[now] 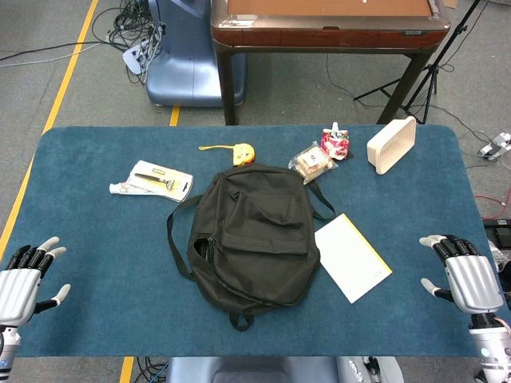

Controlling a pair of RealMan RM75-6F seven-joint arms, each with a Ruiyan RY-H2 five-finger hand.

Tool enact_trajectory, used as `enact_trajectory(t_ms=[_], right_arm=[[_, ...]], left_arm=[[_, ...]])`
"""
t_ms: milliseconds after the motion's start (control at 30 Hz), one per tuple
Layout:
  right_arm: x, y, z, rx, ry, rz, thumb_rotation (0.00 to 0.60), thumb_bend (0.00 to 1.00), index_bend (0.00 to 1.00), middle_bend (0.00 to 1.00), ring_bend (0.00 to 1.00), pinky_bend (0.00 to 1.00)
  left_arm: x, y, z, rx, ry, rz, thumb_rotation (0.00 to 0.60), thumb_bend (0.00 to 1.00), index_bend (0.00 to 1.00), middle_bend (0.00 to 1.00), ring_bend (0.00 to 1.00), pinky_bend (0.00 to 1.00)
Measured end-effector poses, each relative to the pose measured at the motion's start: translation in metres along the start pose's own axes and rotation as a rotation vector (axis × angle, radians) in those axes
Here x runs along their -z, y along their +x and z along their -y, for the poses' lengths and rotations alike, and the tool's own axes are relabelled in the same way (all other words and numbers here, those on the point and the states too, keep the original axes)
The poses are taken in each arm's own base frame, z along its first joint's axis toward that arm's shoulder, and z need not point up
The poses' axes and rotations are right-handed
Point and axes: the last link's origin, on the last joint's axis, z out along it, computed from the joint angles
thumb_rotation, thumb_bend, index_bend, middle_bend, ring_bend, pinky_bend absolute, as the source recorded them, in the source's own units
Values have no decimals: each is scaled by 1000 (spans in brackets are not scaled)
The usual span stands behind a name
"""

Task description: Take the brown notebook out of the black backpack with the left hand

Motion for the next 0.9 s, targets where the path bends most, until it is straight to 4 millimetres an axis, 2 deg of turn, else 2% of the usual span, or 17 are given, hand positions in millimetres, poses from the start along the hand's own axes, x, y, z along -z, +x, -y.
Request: enact_trajectory(t_ms=[400,600,700,900], right_arm=[[-4,0,13,-19,79,26,600,92,297,282,208,275],[-11,-3,37,-66,196,89,600,92,297,280,208,275],[-17,-6,51,-68,257,129,600,90,260,249,201,275],[-30,-16,85,-79,394,215,600,62,149,156,87,261]], left_arm=[[1,1,-3,0,-2,-1,600,227,241,143,165,90],[1,2,-5,-3,-8,1,600,227,241,143,165,90],[1,2,-5,-2,-9,1,600,227,241,143,165,90],[2,2,-6,-2,-9,4,600,227,241,143,165,90]])
